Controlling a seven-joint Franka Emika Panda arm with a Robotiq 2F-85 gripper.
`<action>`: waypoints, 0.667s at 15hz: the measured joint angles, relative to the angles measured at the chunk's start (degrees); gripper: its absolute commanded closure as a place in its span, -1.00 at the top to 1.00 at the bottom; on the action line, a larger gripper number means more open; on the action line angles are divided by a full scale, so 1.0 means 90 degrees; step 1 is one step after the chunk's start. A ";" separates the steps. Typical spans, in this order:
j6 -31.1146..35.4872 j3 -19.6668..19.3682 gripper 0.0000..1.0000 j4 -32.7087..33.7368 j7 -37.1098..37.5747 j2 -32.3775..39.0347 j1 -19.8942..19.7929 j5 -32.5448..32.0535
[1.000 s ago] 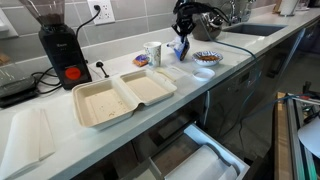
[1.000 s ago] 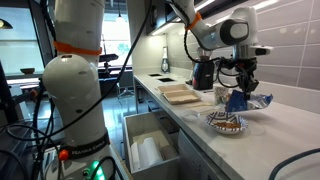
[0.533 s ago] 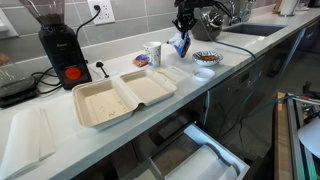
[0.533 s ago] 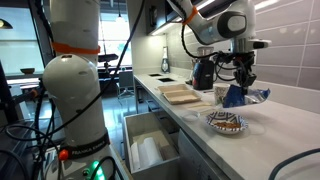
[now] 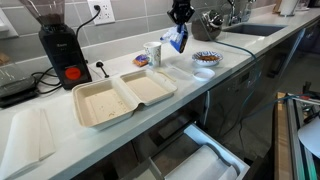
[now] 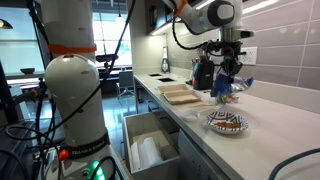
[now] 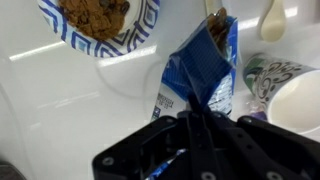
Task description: Pour some of the contents of the blue packet into the foam pack
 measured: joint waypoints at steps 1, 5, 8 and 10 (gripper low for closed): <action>-0.0088 0.0068 -0.99 -0.0032 -0.0047 -0.0113 0.0043 0.0000; -0.0253 0.0358 -0.99 -0.0163 -0.0323 -0.0492 0.0249 0.0010; -0.0253 0.0558 -0.99 -0.0229 -0.0554 -0.0631 0.0417 0.0015; -0.0253 0.0670 -0.99 -0.0231 -0.0718 -0.0655 0.0530 0.0025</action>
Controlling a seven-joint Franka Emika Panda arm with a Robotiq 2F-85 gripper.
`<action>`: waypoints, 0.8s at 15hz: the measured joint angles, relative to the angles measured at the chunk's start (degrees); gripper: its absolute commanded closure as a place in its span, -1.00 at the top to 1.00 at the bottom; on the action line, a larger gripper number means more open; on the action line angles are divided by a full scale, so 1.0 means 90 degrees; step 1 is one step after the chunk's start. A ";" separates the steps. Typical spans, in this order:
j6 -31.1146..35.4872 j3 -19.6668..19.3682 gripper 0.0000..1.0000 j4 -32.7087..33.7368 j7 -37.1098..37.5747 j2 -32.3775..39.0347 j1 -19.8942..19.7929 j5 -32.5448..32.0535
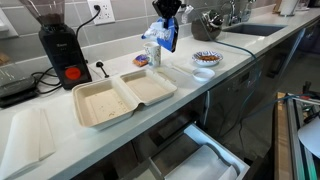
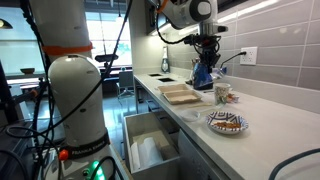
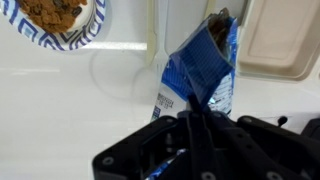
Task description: Pour some of the contents of the blue packet into the foam pack
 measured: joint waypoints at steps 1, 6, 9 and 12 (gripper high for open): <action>0.0000 0.0055 -0.99 0.0002 -0.0076 0.0000 0.0048 0.0008; 0.0000 0.0219 -0.99 0.0080 -0.0491 0.0035 0.0252 0.0327; -0.0002 0.0286 -0.99 0.0317 -0.0867 0.0221 0.0353 0.0608; -0.0170 0.0336 -0.97 0.0701 -0.1218 0.0549 0.0395 0.0828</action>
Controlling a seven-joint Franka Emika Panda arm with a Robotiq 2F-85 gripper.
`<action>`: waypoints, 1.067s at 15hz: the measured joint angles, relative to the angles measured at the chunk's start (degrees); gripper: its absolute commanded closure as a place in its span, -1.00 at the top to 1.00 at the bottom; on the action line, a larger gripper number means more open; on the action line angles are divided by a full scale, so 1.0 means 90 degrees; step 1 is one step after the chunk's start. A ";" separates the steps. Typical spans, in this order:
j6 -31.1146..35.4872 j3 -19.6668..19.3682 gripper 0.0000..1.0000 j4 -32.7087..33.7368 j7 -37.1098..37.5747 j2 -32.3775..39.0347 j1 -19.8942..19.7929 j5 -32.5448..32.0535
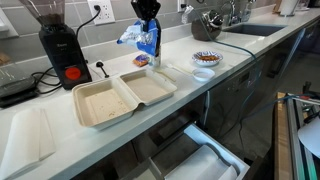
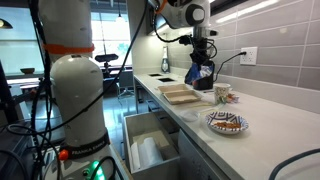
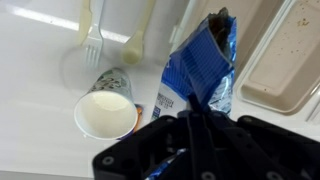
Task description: Pour some of the contents of the blue packet into the foam pack
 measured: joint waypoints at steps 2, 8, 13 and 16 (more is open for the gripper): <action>-0.0039 0.0000 -0.97 0.0162 -0.0074 0.0159 0.0006 0.0023; -0.0045 0.0000 -0.97 0.0231 -0.0108 0.0213 0.0006 0.0032; -0.0046 0.0011 -0.99 0.0258 -0.0112 0.0223 0.0007 0.0032; -0.0046 0.0093 -0.99 0.0443 -0.0070 0.0319 0.0054 0.0032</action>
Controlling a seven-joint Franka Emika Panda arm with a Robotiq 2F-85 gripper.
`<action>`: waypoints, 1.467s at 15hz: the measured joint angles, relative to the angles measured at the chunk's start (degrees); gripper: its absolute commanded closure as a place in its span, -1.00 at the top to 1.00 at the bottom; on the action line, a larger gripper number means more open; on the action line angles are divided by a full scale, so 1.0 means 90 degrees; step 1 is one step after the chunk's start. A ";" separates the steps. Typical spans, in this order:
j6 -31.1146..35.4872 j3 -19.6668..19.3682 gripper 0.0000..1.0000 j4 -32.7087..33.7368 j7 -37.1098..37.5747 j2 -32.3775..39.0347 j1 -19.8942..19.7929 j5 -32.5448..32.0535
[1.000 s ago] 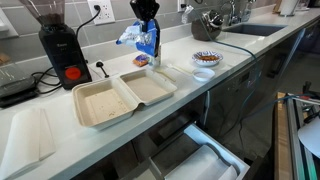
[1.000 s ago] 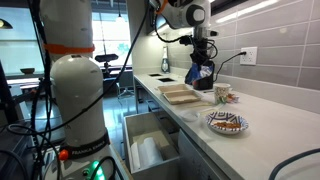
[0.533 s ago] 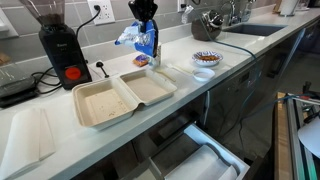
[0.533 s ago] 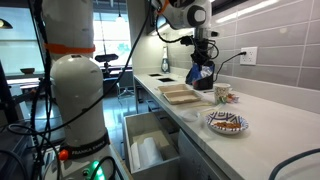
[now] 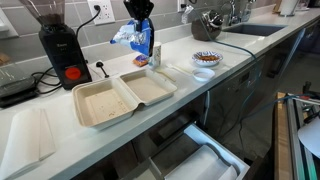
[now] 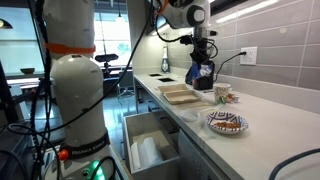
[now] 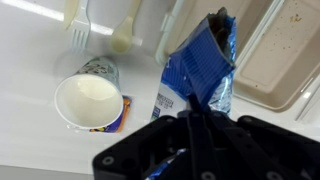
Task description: Pour some of the contents of the blue packet into the foam pack
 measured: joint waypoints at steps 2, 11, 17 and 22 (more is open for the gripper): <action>0.0000 0.0077 -0.99 0.0136 0.0118 0.0056 0.0061 -0.0002; -0.0243 0.0348 -0.99 0.0733 0.1028 0.0390 0.0441 -0.0062; -0.0002 0.0454 -0.99 0.0876 0.1538 0.0599 0.0724 -0.0323; 0.0413 0.0481 -0.99 0.0870 0.1996 0.0693 0.0982 -0.0955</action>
